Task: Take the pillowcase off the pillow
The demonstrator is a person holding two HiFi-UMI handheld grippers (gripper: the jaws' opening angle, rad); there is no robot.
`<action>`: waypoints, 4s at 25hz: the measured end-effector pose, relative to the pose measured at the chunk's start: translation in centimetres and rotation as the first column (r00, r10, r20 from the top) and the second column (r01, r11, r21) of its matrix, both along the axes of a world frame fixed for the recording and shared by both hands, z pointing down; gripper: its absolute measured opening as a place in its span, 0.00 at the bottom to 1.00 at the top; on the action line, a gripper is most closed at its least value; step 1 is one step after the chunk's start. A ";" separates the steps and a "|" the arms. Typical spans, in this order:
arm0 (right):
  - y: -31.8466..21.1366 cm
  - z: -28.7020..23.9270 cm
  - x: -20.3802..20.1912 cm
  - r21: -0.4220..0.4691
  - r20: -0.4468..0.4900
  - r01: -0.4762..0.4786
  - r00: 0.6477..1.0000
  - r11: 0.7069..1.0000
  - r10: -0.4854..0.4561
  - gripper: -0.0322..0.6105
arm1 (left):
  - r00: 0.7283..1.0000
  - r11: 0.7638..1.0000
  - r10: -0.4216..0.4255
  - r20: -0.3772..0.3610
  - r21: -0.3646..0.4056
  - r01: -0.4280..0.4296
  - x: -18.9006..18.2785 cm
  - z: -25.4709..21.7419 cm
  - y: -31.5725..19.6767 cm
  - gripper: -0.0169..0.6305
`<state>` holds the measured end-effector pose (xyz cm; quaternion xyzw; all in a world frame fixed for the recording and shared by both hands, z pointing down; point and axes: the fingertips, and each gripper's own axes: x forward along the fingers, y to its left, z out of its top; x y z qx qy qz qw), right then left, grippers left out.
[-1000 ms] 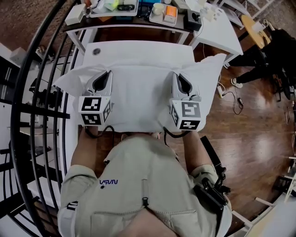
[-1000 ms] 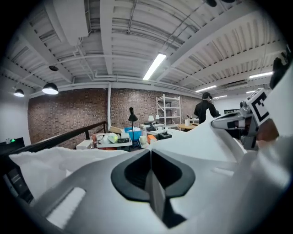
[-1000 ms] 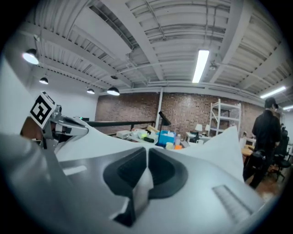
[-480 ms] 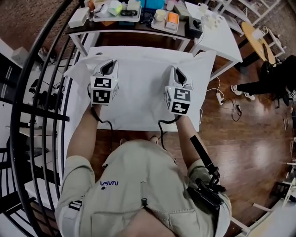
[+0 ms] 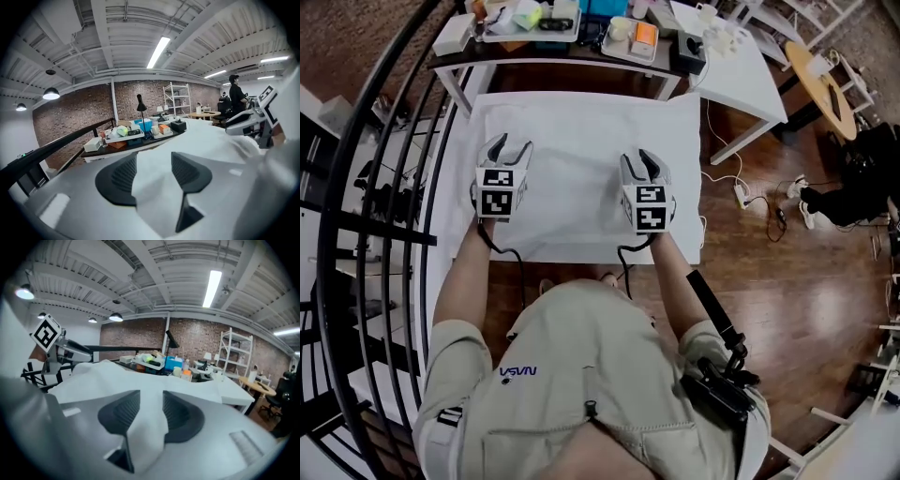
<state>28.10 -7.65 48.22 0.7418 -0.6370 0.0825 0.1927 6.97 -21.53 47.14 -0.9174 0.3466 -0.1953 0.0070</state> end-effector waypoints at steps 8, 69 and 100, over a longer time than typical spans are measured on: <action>4.4 1.8 -3.1 -0.025 0.012 0.042 0.999 0.999 -0.041 0.28 | 0.995 0.998 -0.037 -0.090 -0.059 0.032 -4.6 0.9 6.5 0.40; -4.8 3.6 -30.9 -0.046 0.005 0.487 0.873 0.872 -0.488 0.28 | 0.951 0.950 -0.302 -0.060 -0.097 0.295 -21.5 6.1 7.3 0.07; -5.0 6.2 -29.1 -0.307 -0.130 0.125 0.976 0.944 -0.172 0.06 | 0.991 0.925 0.131 0.035 -0.364 -0.109 -17.9 15.7 6.1 0.04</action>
